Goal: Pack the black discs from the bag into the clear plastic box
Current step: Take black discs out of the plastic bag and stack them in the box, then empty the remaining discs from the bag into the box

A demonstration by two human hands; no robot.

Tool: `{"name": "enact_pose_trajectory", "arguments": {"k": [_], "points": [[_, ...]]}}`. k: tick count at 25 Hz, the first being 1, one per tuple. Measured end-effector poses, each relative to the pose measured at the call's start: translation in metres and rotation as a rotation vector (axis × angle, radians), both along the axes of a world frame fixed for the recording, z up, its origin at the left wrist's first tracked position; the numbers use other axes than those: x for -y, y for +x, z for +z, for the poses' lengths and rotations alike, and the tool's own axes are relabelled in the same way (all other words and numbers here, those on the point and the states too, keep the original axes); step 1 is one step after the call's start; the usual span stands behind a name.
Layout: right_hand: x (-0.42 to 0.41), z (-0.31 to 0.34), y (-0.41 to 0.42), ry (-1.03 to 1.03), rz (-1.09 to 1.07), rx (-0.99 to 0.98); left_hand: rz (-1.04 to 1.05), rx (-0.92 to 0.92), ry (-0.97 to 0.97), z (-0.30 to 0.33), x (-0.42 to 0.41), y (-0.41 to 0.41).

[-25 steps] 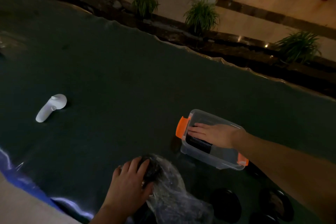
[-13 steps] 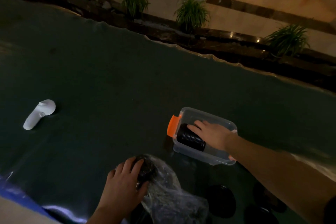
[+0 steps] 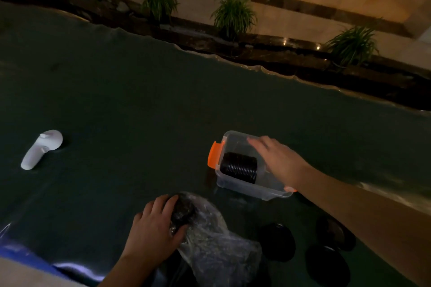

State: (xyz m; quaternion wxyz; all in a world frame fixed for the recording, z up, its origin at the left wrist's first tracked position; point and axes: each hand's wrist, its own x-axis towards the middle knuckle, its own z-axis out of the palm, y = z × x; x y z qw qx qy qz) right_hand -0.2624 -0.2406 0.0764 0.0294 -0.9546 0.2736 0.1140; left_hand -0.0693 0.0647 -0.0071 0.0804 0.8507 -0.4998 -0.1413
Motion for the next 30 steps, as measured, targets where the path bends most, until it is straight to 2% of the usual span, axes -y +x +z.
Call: {"name": "enact_pose_trajectory", "arguments": {"k": [2, 4, 7, 10, 13, 15, 19, 22, 24, 26, 27, 28, 30], "points": [[-0.032, 0.029, -0.021, -0.001, -0.045, 0.273, -0.027, 0.005, 0.013, 0.002, 0.000, 0.000], [-0.078, 0.052, -0.048, 0.092, -0.033, 0.401, -0.060, 0.017, 0.039, 0.003, 0.000, 0.001], [-0.149, 0.046, -0.086, 0.299, 0.014, 0.347, -0.081, 0.033, 0.059, 0.002, 0.000, 0.005], [-0.194, -0.005, -0.116, 0.344, 0.057, 0.170, -0.113, 0.058, 0.074, 0.000, 0.000, 0.009], [-0.206, -0.060, -0.129, 0.488, -0.050, -0.103, -0.133, 0.064, 0.091, -0.002, 0.001, 0.011], [-0.207, -0.088, -0.122, 0.594, -0.116, -0.085, -0.143, 0.059, 0.102, -0.003, 0.002, 0.012], [-0.213, -0.109, -0.082, 0.619, -0.219, 0.131, -0.150, 0.037, 0.096, -0.004, 0.001, 0.013], [-0.222, -0.107, -0.059, 0.705, -0.398, 0.495, -0.140, 0.025, 0.094, -0.004, -0.002, 0.015], [-0.229, -0.104, -0.047, 0.958, -0.663, 0.701, -0.137, 0.027, 0.101, -0.005, -0.004, 0.017], [-0.232, -0.102, -0.032, 1.451, -0.986, 0.806, -0.144, 0.020, 0.103, -0.005, -0.004, 0.018], [-0.232, -0.100, -0.027, 1.658, -1.095, 0.787, -0.151, 0.015, 0.103, -0.005, -0.004, 0.018], [-0.231, -0.098, -0.024, 1.766, -1.133, 0.729, -0.158, 0.011, 0.105, -0.006, -0.004, 0.018], [-0.229, -0.092, -0.017, 1.721, -1.019, 0.616, -0.162, 0.006, 0.103, -0.006, -0.005, 0.017]]}}
